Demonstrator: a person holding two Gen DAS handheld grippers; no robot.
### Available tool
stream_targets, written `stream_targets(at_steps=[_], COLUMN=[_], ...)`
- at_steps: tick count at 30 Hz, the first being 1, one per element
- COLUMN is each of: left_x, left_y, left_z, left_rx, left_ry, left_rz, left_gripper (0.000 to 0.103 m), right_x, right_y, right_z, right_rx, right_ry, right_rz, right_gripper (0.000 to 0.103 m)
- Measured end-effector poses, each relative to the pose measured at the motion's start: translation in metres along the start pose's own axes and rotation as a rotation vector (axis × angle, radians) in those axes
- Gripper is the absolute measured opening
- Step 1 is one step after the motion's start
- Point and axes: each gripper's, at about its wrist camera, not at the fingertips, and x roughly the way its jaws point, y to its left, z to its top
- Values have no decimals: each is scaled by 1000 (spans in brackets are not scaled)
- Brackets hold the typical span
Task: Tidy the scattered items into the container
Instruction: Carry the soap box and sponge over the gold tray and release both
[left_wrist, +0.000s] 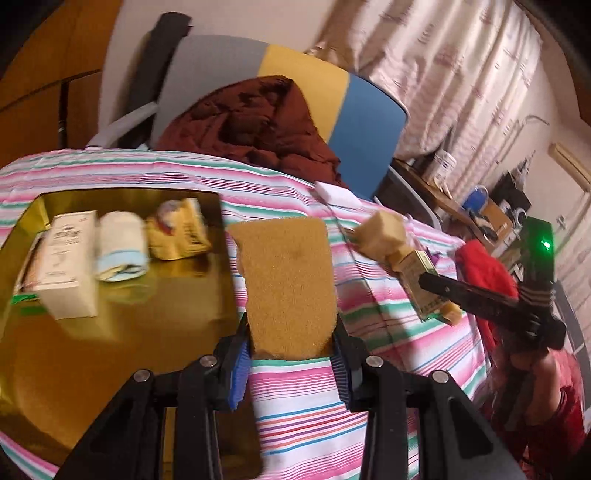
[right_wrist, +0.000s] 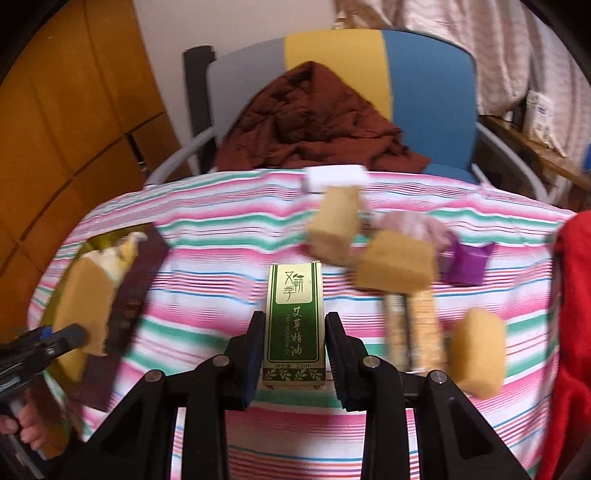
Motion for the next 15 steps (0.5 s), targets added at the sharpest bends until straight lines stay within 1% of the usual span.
stream_targets(at_steps=[5, 9, 11, 15], left_x=[-17, -33, -41, -54], left_y=[33, 65, 77, 101], left_z=[-4, -6, -7, -11], left_rx=[-37, -80, -89, -94], left_ry=[-13, -26, -35, -30], left_rz=[56, 98, 110, 165], left_gripper=[38, 38, 38, 38], right_x=[-5, -5, 0, 12], right_y=[67, 117, 143, 180], right_z=[3, 4, 5, 2], right_rx=[-83, -126, -149, -174], right_ry=[-14, -17, -8, 23], right_rz=[101, 185, 213, 264], right_gripper=[33, 33, 33, 33])
